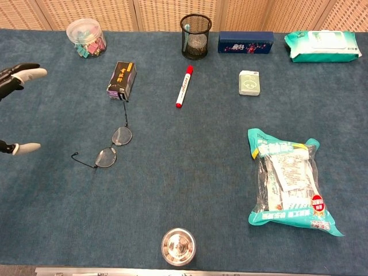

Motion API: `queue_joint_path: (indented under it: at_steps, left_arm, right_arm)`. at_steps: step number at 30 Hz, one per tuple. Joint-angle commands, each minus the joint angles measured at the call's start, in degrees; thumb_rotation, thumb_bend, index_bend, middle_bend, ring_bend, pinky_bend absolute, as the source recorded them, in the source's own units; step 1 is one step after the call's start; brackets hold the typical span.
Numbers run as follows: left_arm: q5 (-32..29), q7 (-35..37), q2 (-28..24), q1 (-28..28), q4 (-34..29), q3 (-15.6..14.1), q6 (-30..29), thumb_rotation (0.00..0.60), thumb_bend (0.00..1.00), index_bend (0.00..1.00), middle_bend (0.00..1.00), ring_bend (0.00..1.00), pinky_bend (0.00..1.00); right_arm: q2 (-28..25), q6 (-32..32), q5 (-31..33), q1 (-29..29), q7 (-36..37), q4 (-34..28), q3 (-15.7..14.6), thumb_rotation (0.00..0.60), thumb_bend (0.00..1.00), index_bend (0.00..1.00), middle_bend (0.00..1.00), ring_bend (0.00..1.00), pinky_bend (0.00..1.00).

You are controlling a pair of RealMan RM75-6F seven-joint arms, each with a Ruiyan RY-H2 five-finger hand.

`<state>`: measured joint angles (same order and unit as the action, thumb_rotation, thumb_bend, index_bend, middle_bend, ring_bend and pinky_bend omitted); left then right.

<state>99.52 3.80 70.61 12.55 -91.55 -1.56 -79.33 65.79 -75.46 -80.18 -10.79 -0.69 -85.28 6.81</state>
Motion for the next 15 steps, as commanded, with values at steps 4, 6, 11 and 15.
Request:
queue_joint_path:
  at_steps: [4,6,11,15]
  left_arm:
    - [4.83,5.28,2.04,1.37,5.72,-1.58,-3.46,0.6,0.02,0.04,0.0,0.0,0.17]
    - [5.12,4.56,2.11,1.6,6.96,-1.99,-3.13,0.6,0.02,0.04,0.0,0.0,0.17]
    - [4.74,4.42,1.91,1.83,7.77,-3.45,-1.58,0.6,0.02,0.04,0.0,0.0,0.17]
    - [5.06,5.34,1.93,1.75,7.27,-4.34,-1.9,0.6,0.02,0.04,0.0,0.0,0.17]
  right_arm:
    - [-0.08,0.26,-0.69,-0.33,0.35,-0.11,-0.42,0.6,0.37,0.31,0.33,0.26,0.36]
    - [-0.27,0.21,-0.86,-0.35,0.43,-0.33,-0.53,0.6,0.37,0.31,0.33,0.26,0.36]
    - [-0.47,0.46,-0.47,-0.3,0.57,-0.35,-0.72,0.6,0.37,0.31,0.33,0.26,0.36]
    - [-0.37,0.86,-0.09,-0.4,0.87,0.11,-0.77,0.6,0.37,0.31,0.32,0.26,0.36]
